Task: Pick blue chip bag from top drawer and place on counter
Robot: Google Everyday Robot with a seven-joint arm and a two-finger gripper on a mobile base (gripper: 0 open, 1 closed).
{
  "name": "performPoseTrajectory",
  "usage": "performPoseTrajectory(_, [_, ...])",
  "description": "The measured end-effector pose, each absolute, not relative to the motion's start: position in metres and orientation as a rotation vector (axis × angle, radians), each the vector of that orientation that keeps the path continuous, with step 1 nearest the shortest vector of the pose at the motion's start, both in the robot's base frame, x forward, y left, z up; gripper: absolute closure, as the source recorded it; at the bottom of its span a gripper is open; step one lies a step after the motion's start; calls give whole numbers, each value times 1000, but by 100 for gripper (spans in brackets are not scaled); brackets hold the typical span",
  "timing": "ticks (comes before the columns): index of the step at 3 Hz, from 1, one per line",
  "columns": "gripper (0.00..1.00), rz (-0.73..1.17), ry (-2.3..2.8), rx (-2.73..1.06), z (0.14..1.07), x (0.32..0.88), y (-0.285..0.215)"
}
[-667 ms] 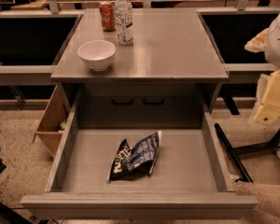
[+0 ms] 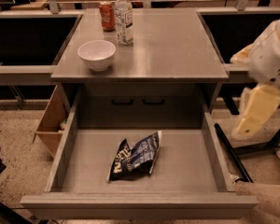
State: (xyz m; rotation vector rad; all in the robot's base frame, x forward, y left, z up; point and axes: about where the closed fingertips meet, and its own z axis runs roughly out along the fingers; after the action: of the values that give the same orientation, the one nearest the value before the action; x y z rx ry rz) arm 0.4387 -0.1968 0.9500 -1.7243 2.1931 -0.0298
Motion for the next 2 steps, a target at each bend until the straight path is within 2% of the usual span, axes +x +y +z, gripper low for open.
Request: performPoseTrajectory(2, [0,340,2014,-1803,793,436,-48])
